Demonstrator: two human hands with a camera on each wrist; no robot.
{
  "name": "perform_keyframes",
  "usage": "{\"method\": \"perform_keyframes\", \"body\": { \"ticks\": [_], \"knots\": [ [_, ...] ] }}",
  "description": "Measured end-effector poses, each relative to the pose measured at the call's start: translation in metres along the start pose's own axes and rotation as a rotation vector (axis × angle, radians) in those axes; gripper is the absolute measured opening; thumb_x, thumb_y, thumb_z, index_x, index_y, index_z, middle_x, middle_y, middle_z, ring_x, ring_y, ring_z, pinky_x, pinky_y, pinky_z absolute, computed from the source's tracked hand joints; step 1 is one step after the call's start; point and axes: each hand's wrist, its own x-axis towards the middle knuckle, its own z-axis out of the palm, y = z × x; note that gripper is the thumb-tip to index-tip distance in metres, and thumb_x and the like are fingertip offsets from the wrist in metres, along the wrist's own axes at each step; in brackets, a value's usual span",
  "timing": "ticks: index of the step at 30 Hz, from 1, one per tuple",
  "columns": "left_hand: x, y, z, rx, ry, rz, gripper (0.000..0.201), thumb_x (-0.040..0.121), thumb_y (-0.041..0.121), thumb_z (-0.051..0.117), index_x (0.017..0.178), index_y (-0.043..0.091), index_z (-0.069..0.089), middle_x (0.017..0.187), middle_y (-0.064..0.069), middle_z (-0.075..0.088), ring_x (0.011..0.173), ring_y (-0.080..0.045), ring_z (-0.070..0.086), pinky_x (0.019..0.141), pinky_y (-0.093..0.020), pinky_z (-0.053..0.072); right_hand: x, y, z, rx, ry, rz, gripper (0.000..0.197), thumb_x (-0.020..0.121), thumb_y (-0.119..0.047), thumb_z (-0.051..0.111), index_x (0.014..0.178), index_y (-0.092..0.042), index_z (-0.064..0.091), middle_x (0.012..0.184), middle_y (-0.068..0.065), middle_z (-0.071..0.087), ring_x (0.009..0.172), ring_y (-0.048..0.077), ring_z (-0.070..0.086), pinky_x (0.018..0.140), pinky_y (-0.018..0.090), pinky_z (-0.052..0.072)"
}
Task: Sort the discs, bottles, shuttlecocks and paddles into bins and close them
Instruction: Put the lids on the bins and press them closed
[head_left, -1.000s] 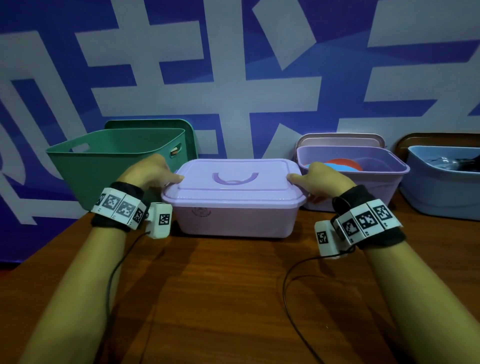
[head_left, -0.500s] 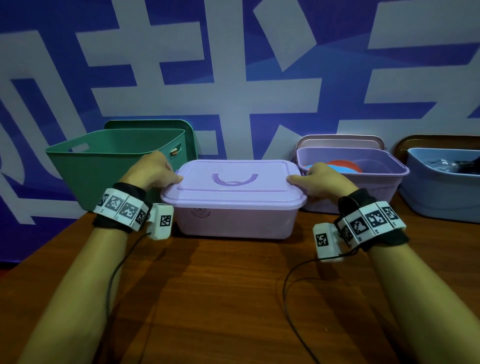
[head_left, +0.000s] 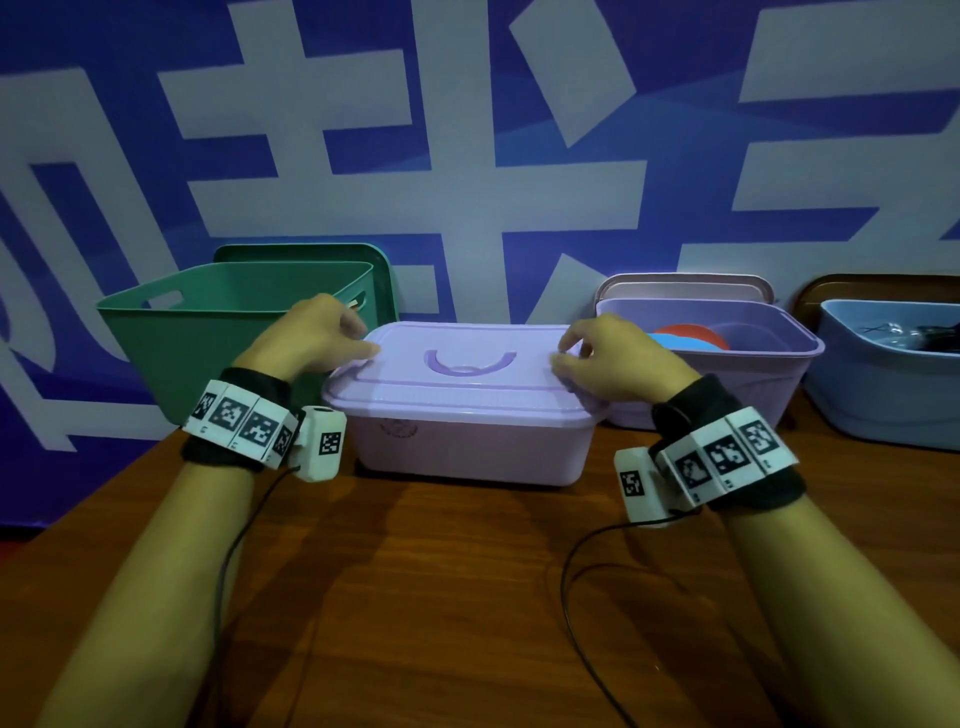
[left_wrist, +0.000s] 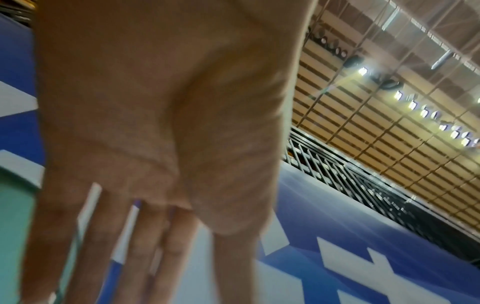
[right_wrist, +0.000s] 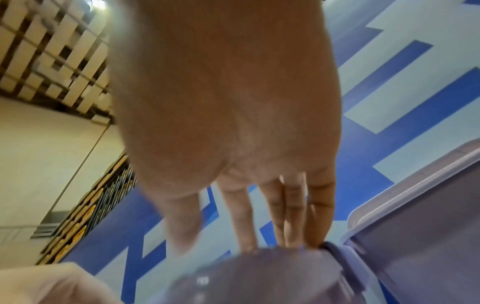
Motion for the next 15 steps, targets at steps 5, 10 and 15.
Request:
{"method": "perform_keyframes", "body": {
  "ticks": [5,10,15],
  "knots": [
    [-0.022,0.032,0.003,0.052,-0.422,0.349,0.110,0.062,0.068,0.078,0.156,0.045,0.026,0.162,0.020,0.025,0.142,-0.005,0.027,0.118,-0.035,0.022,-0.017,-0.006,-0.015,-0.259,-0.405,-0.141,0.100,0.068,-0.080,0.064,0.153,-0.042,0.028,0.160,-0.011,0.025,0.147,0.022,0.019,0.119,0.045,0.023],
    [-0.012,0.033,0.029,0.137,-0.343,0.437,0.102,0.065,0.048,0.090,0.152,0.047,0.036,0.158,0.020,0.035,0.141,-0.006,0.035,0.115,-0.027,0.029,-0.010,-0.001,-0.007,-0.176,-0.265,-0.214,0.088,0.074,-0.063,0.075,0.149,-0.033,0.041,0.152,-0.008,0.042,0.135,0.018,0.041,0.108,0.035,0.037],
    [0.002,0.030,0.050,0.155,-0.010,0.394,0.070,0.074,0.039,0.087,0.137,0.045,0.058,0.140,0.009,0.060,0.126,-0.021,0.055,0.098,-0.034,0.048,0.001,0.007,0.017,-0.168,-0.056,-0.181,0.067,0.082,-0.062,0.068,0.139,-0.029,0.056,0.139,-0.003,0.058,0.124,0.020,0.054,0.099,0.038,0.048]
  ]
}}
